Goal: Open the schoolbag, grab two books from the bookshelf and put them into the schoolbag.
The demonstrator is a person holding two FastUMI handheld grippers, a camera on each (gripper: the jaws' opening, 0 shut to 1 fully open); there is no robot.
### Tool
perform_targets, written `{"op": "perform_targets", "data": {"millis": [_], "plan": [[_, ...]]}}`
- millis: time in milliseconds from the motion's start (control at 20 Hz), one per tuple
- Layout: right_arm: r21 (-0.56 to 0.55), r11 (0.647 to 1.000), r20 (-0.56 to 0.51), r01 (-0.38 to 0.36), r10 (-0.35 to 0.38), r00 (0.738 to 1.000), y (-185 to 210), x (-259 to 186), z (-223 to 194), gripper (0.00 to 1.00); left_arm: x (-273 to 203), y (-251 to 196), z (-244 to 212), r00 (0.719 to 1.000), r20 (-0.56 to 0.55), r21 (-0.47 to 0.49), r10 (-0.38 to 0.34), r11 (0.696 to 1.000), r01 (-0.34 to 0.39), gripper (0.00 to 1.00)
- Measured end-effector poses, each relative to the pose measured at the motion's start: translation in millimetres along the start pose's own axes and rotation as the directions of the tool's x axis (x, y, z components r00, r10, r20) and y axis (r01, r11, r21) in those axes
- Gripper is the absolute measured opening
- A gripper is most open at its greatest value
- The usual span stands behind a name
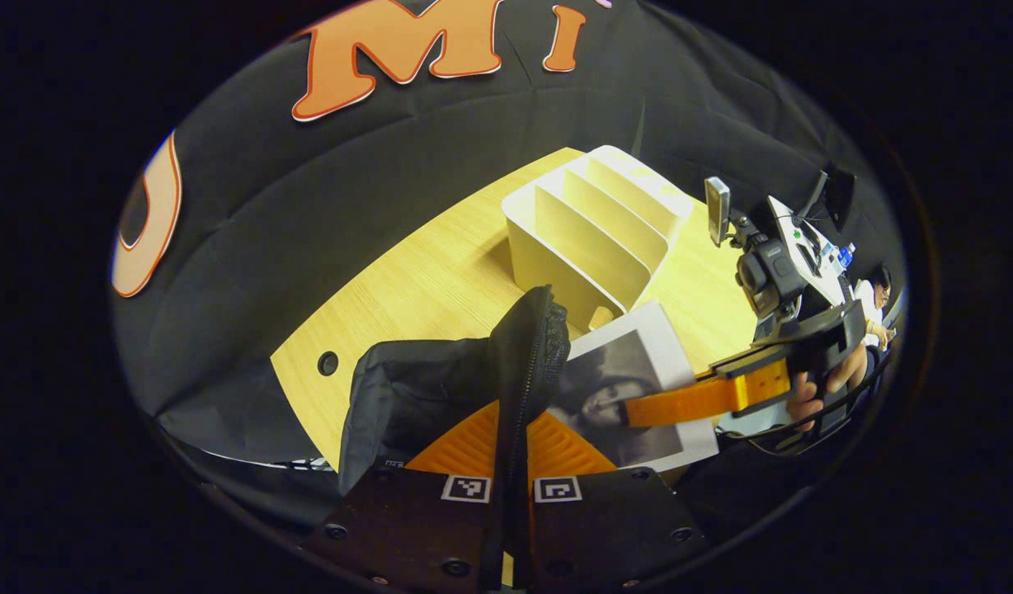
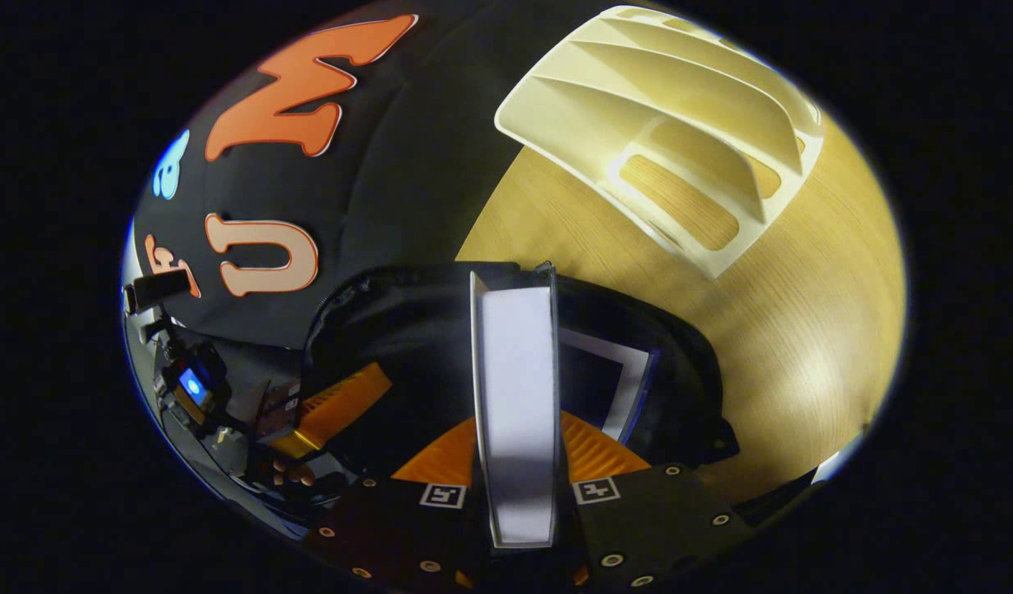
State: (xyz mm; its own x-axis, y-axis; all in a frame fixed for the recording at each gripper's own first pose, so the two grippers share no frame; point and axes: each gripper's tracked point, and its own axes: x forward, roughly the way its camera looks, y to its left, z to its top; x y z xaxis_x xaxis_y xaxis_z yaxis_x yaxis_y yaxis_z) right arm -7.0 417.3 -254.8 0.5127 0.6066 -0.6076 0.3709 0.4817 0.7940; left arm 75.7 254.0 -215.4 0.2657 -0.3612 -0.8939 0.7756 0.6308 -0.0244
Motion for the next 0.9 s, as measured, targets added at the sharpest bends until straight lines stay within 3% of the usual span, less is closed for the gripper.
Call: {"op": "perform_targets", "data": {"millis": [650, 700, 750, 900], "plan": [[-0.001, 1.000, 0.003, -0.016, 0.016, 1.000, 19.6, 60.1, -16.9, 0.34, -4.9, -19.3, 5.6, 0.999, 0.045, 0.016, -0.017, 1.000, 0.016, 0.05], [0.000, 1.000, 0.000, -0.019, 0.019, 1.000, 20.3, 63.8, -15.9, 0.46, -5.7, -21.3, 5.0, 0.999, 0.051, 0.013, -0.019, 1.000, 0.018, 0.05], [0.002, 1.000, -0.002, -0.020, 0.020, 1.000, 21.0, 67.1, -16.8, 0.34, -5.7, -22.6, 5.4, 0.998, 0.056, 0.011, -0.020, 1.000, 0.019, 0.06], [-0.013, 1.000, -0.037, -0.015, 0.014, 0.999, 20.9, 71.4, -25.6, 0.35, -6.2, -21.7, 2.4, 0.997, 0.071, -0.009, -0.025, 1.000, 0.026, 0.06]]}}
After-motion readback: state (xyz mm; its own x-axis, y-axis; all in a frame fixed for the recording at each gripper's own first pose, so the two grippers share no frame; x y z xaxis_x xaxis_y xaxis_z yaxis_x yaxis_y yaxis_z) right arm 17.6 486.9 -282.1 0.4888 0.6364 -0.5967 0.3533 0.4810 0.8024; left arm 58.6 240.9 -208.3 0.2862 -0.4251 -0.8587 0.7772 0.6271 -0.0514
